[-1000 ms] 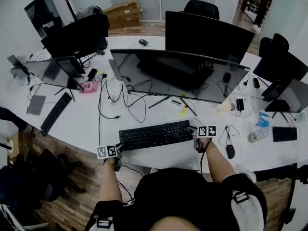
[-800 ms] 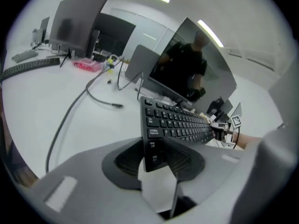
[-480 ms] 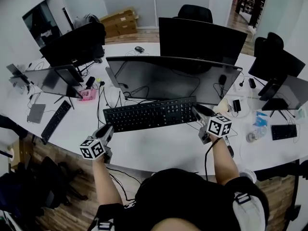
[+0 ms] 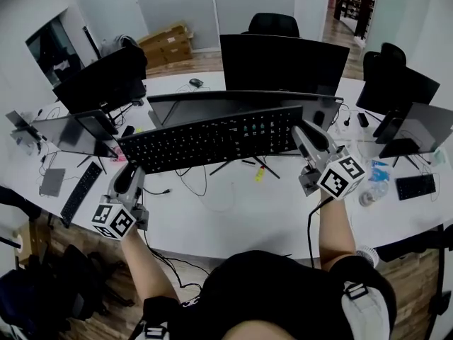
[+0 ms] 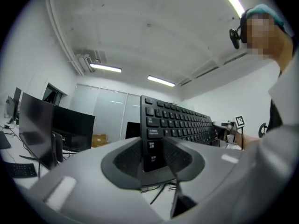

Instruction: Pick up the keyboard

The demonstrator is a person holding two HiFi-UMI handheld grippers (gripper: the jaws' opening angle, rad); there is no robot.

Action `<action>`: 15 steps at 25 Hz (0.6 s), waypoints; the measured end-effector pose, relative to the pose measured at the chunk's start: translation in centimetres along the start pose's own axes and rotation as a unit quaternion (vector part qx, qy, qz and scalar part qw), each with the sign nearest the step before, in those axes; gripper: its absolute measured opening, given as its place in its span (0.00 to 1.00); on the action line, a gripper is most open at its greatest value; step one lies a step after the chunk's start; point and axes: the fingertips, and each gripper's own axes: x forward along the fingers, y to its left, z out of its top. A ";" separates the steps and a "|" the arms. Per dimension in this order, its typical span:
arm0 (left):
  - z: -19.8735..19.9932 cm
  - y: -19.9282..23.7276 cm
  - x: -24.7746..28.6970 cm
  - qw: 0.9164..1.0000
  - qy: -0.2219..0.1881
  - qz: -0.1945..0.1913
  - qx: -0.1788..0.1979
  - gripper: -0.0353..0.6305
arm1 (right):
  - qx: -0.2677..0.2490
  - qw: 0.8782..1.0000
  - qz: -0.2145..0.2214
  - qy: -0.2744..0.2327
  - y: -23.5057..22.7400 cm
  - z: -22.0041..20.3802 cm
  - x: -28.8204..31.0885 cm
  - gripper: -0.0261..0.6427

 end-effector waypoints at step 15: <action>0.0 0.3 0.2 1.000 0.016 -0.022 0.008 0.32 | 0.006 1.000 -0.016 0.000 0.4 0.1 -0.3 0.17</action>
